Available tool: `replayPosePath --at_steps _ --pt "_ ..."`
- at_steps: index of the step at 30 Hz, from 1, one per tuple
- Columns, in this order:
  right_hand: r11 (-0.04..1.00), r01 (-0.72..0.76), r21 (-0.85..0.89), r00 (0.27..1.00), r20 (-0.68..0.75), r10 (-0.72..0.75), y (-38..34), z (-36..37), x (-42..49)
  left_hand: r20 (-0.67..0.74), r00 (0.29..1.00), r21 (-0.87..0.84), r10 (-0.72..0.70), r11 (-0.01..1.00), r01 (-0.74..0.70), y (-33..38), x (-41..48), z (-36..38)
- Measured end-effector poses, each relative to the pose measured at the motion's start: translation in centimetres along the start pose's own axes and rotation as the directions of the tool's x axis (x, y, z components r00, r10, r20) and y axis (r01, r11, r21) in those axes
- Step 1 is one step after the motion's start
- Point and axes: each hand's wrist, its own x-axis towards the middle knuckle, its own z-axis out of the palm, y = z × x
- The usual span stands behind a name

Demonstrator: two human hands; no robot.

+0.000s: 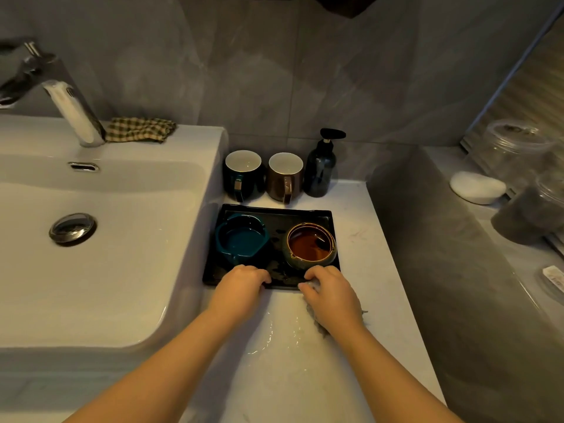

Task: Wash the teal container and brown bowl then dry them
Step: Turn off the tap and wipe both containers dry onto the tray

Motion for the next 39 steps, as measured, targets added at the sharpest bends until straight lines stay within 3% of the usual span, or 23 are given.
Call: replayPosePath --at_steps 2,4,7,9,12,14,17,21,25,28,32,36,38,39 --pt "0.976 -0.03 0.218 0.996 -0.075 0.048 -0.5 -0.4 -0.5 -0.053 0.998 -0.148 -0.039 0.988 0.03 0.7 -0.7 -1.0" --pt "0.877 -0.064 0.477 0.99 -0.077 0.114 -1.5 -0.9 -0.8 -0.059 0.996 -0.442 -0.067 0.896 0.034 1.8 -1.6 -1.8" --pt "0.629 -0.138 0.765 0.99 0.084 0.114 -2.9 -1.7 -1.6 0.129 0.992 -0.828 0.006 0.55 0.105 2.9 -3.0 -2.5" --pt "0.558 -0.167 0.813 0.985 0.159 0.064 -2.9 -1.8 -2.1 0.208 0.978 -0.897 -0.015 0.395 0.197 2.6 -3.6 -2.9" --pt "0.623 -0.225 0.749 0.952 0.305 -0.022 -2.2 -2.0 -2.7 0.259 0.962 -0.895 -0.089 0.352 0.274 1.8 -4.2 -3.6" --pt "0.673 -0.212 0.708 0.94 0.337 -0.058 -1.9 -2.1 -3.1 0.337 0.939 -0.891 -0.062 0.303 0.339 1.4 -4.7 -3.9" --pt "0.72 -0.147 0.678 0.958 0.279 -0.067 -2.1 -2.3 -3.6 0.33 0.942 -0.88 -0.057 0.342 0.329 1.2 -5.2 -4.1" --pt "0.66 -0.15 0.736 0.966 0.252 -0.062 -2.9 -2.4 -3.9 0.216 0.976 -0.892 -0.036 0.399 0.212 1.5 -5.4 -4.6" --pt "0.632 -0.069 0.772 0.99 0.132 -0.052 -3.4 -3.2 -3.9 0.263 0.963 -0.85 0.061 0.486 0.202 1.8 -5.8 -5.1" --pt "0.663 -0.047 0.747 0.99 0.124 -0.069 -3.4 -3.8 -4.0 0.244 0.97 -0.862 -0.015 0.454 0.224 1.7 -5.8 -5.3" --pt "0.69 -0.115 0.715 0.979 0.2 -0.044 -3.4 -3.8 -4.1 0.238 0.968 -0.907 -0.073 0.339 0.249 2.2 -5.9 -5.6" --pt "0.671 -0.188 0.718 0.96 0.28 -0.03 -2.4 -4.6 -4.3 0.185 0.932 -0.936 -0.311 0.233 0.264 1.5 -5.9 -6.0" --pt "0.705 -0.202 0.68 0.948 0.318 -0.034 -1.6 -5.0 -4.2 0.165 0.885 -0.906 -0.436 0.288 0.311 0.8 -5.7 -5.6" --pt "0.738 -0.195 0.646 0.947 0.32 -0.029 -1.4 -5.2 -4.2 0.13 0.872 -0.842 -0.472 0.412 0.348 0.6 -5.6 -5.4"
